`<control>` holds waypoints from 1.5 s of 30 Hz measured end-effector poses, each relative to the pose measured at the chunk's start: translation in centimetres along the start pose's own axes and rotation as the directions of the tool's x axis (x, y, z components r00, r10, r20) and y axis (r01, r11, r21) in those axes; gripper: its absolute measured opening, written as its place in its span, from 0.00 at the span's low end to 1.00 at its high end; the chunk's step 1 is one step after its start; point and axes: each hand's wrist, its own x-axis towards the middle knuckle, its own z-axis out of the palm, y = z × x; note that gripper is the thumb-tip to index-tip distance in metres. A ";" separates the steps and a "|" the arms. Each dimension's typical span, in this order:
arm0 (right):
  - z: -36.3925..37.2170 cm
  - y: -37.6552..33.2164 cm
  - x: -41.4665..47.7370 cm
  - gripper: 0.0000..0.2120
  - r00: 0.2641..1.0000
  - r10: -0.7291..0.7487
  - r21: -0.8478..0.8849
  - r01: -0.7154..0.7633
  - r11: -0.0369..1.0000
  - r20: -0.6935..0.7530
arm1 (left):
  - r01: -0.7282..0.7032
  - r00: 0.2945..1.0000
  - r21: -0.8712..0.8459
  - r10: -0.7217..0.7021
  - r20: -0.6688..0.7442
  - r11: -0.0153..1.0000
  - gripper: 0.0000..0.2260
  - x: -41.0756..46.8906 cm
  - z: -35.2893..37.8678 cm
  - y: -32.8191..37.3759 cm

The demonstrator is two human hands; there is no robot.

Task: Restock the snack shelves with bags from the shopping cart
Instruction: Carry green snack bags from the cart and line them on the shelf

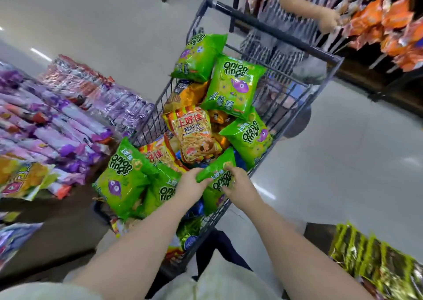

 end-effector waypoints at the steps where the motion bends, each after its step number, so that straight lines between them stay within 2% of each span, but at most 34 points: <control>1: -0.1 0.2 0.3 0.31 1.000 -0.018 0.023 0.018 1.000 -0.001 | 0.019 0.999 -0.021 -0.020 -0.027 1.000 0.25 -0.1 0.0 -0.1; 3: -0.5 0.5 0.9 0.34 1.000 -0.030 0.058 0.030 0.998 -0.004 | 0.025 0.997 -0.047 -0.029 -0.073 0.999 0.24 -0.5 -0.4 -0.2; 5: -1.2 0.8 1.6 0.38 0.999 -0.033 0.091 0.031 0.995 0.014 | 0.003 0.995 -0.096 -0.013 -0.102 0.995 0.17 -0.7 -1.2 -0.5; 7: -2.0 0.7 2.2 0.41 0.997 -0.034 0.151 0.023 0.988 0.074 | 0.016 0.995 -0.162 -0.032 -0.099 0.987 0.09 -0.9 -2.7 -0.8; 8: -2.4 0.5 2.4 0.42 0.992 -0.029 0.190 0.006 0.982 0.120 | 0.026 0.995 -0.191 -0.045 -0.094 0.981 0.09 -0.8 -3.6 -1.1; 12: -3.7 -1.0 3.5 0.34 0.956 -0.050 0.324 -0.049 0.945 0.290 | 0.070 0.990 -0.350 -0.109 -0.091 0.934 0.24 -1.2 -7.9 -3.1; 14: -4.1 -2.4 4.0 0.31 0.918 -0.057 0.368 -0.100 0.925 0.392 | 0.070 0.984 -0.504 -0.144 -0.108 0.861 0.24 -2.0 -9.7 -3.8; 16: -3.8 -4.2 4.2 0.26 0.855 -0.068 0.384 -0.159 0.910 0.515 | 0.069 0.974 -0.702 -0.201 -0.107 0.709 0.16 -3.3 -11.2 -3.9; 18: -2.3 -5.8 4.3 0.26 0.764 -0.098 0.427 -0.245 0.871 0.638 | 0.025 0.956 -0.825 -0.254 -0.145 0.565 0.11 -4.4 -12.3 -5.1; 21: 0.8 -8.6 3.6 0.27 0.655 -0.154 0.439 -0.297 0.848 0.740 | -0.090 0.920 -0.916 -0.320 -0.227 0.390 0.04 -7.0 -13.1 -7.2; 24: 4.0 -11.9 2.1 0.25 0.645 -0.177 0.450 -0.287 0.845 0.743 | -0.170 0.880 -0.955 -0.398 -0.258 0.242 0.10 -10.5 -13.8 -10.0; 27: 7.3 -15.2 -0.1 0.23 0.663 -0.240 0.484 -0.210 0.849 0.709 | -0.193 0.857 -0.962 -0.444 -0.261 0.192 0.24 -14.7 -14.2 -13.8; 28: 8.4 -16.2 -0.9 0.24 0.663 -0.263 0.485 -0.173 0.857 0.701 | -0.196 0.856 -0.962 -0.445 -0.262 0.189 0.25 -16.5 -14.3 -14.9; 32: 13.1 -20.3 -5.2 0.19 0.635 -0.338 0.507 -0.099 0.857 0.695 | -0.215 0.838 -0.954 -0.463 -0.289 0.207 0.16 -23.7 -13.4 -18.9; 37: 22.0 -25.5 -13.7 0.23 0.505 -0.421 0.479 0.016 0.878 0.754 | -0.336 0.653 -0.902 -0.623 -0.431 0.272 0.19 -34.3 -11.9 -25.2; 41: 30.1 -29.1 -23.2 0.22 0.385 -0.460 0.477 0.056 0.877 0.801 | -0.445 0.452 -0.856 -0.759 -0.469 0.263 0.05 -44.0 -12.2 -31.3; 42: 32.1 -30.0 -25.9 0.22 0.361 -0.466 0.475 0.068 0.877 0.808 | -0.467 0.420 -0.843 -0.772 -0.478 0.268 0.05 -46.6 -12.4 -32.9; 45: 37.7 -33.3 -33.5 0.25 0.284 -0.487 0.480 0.098 0.872 0.826 | -0.503 0.329 -0.807 -0.795 -0.510 0.310 0.14 -54.2 -12.9 -38.0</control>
